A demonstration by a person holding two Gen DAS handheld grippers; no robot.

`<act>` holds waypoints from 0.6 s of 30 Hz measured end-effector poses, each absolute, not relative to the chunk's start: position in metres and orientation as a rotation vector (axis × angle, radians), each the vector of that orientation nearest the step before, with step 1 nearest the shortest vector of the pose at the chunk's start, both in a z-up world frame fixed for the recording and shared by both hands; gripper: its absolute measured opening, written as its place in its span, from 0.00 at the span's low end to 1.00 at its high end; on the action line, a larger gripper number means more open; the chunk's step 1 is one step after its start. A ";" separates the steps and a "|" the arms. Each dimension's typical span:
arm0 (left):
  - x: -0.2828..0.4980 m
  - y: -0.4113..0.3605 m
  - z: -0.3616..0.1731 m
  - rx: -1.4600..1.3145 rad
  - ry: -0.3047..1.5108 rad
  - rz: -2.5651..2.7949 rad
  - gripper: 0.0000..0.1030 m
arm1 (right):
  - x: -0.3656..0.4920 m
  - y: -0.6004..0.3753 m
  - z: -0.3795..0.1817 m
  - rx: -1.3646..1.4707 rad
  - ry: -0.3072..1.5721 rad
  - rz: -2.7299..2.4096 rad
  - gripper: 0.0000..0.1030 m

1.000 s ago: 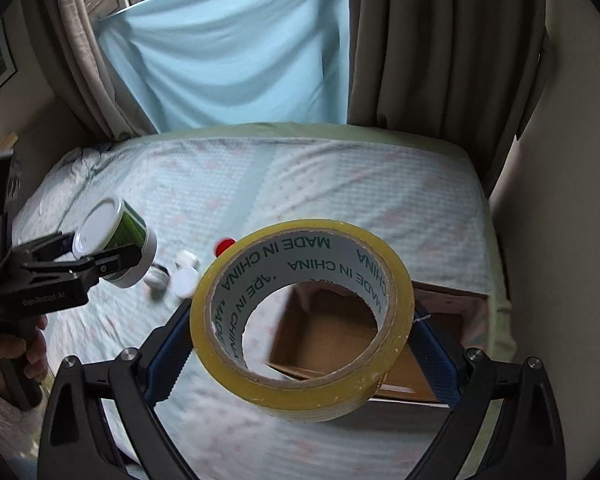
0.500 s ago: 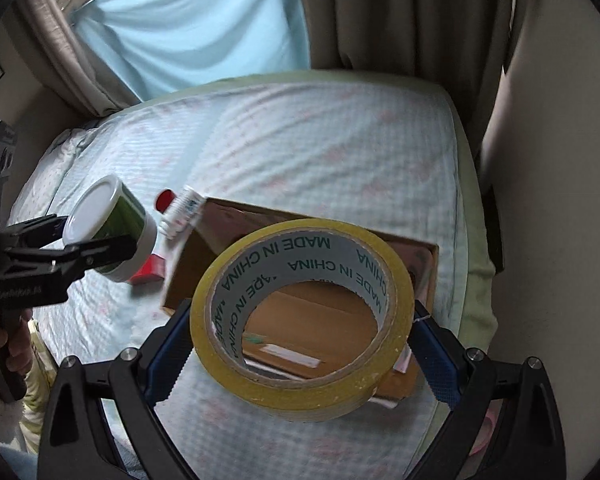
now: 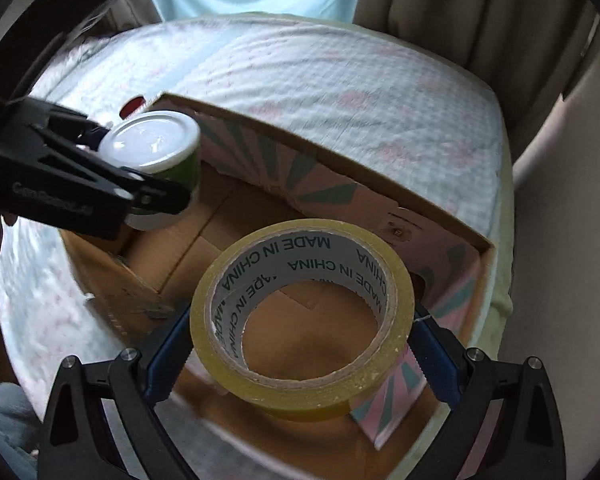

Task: Organize rigid objects
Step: 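Carry the green jar and tape roll over the cardboard box with both tools, then open both tools to drop the jar and tape into the box, then lift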

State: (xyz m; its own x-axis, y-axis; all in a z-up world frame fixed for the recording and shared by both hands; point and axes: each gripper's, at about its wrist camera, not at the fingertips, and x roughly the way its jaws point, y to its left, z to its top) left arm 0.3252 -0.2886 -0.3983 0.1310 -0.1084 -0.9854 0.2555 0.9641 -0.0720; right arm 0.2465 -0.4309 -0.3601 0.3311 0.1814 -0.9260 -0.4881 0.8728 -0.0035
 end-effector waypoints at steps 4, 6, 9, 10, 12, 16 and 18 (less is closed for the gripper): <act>0.330 -0.296 -0.411 0.163 1.434 -0.273 0.68 | 0.253 -0.429 -0.365 -0.324 1.147 0.482 0.95; 0.332 -0.300 -0.412 0.188 1.429 -0.295 0.69 | 0.255 -0.428 -0.369 -0.344 1.147 0.488 0.96; 0.331 -0.307 -0.406 0.252 1.396 -0.291 0.80 | 0.259 -0.429 -0.374 -0.357 1.163 0.496 0.97; 0.332 -0.307 -0.401 0.263 1.369 -0.288 0.90 | 0.260 -0.429 -0.373 -0.355 1.156 0.506 1.00; 0.332 -0.308 -0.387 0.235 1.329 -0.318 1.00 | 0.258 -0.431 -0.366 -0.371 1.100 0.490 1.00; 0.330 -0.305 -0.379 0.246 1.330 -0.329 1.00 | 0.253 -0.438 -0.361 -0.385 1.106 0.478 1.00; 0.329 -0.303 -0.377 0.233 1.333 -0.326 1.00 | 0.249 -0.439 -0.359 -0.391 1.134 0.468 1.00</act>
